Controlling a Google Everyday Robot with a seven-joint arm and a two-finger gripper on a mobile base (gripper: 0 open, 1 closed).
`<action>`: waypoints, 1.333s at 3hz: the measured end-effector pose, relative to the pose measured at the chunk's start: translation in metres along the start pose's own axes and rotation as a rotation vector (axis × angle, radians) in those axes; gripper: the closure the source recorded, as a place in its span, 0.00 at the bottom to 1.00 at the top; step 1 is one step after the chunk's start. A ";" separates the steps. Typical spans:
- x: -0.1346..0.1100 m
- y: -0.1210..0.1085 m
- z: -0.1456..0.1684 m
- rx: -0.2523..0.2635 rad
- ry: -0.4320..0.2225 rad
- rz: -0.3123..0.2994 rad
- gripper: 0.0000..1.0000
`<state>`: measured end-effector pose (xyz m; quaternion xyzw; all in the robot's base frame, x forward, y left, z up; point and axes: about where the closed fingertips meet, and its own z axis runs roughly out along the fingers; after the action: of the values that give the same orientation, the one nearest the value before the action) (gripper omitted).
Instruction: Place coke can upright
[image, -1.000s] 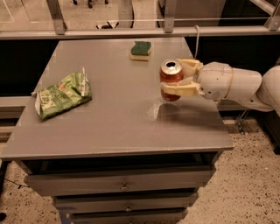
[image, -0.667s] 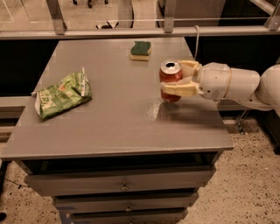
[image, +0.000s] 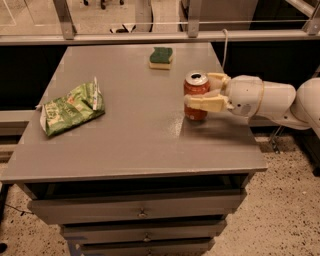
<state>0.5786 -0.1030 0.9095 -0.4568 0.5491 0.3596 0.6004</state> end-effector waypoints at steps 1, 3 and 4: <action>0.005 -0.001 -0.004 -0.001 -0.017 0.021 0.37; 0.008 -0.003 -0.009 0.004 -0.029 0.039 0.00; 0.008 -0.003 -0.014 0.015 -0.029 0.042 0.00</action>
Offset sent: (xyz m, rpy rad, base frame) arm 0.0019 -0.0173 -0.0096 0.0478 0.0329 -0.0078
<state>0.5781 -0.1178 0.9026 -0.4355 0.5525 0.3745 0.6041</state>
